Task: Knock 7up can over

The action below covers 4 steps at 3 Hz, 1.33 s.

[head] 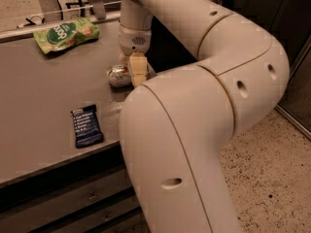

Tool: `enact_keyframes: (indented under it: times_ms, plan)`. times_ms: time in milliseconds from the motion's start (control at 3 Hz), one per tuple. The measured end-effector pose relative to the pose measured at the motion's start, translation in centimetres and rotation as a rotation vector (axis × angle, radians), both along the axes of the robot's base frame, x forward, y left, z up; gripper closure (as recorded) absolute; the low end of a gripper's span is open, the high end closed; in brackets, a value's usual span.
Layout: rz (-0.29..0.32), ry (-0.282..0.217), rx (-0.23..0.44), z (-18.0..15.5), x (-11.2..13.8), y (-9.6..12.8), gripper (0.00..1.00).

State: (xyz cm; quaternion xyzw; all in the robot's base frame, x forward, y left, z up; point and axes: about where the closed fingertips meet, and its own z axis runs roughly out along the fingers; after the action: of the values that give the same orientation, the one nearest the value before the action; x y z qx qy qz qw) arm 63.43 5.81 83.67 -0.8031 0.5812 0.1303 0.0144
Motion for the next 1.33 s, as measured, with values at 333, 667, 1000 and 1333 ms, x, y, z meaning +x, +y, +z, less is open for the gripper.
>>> enact_keyframes:
  times_ms: [333, 667, 1000, 1333]
  plan:
    - [0.003, 0.012, -0.005, -0.2, -0.5, -0.2, 0.00]
    - [0.004, 0.016, -0.007, -0.2, -0.9, -0.4, 0.00]
    - [0.004, 0.014, -0.005, 0.1, -1.1, -0.5, 0.00]
    - [-0.046, -0.033, 0.047, 1.8, -0.5, -1.1, 0.00]
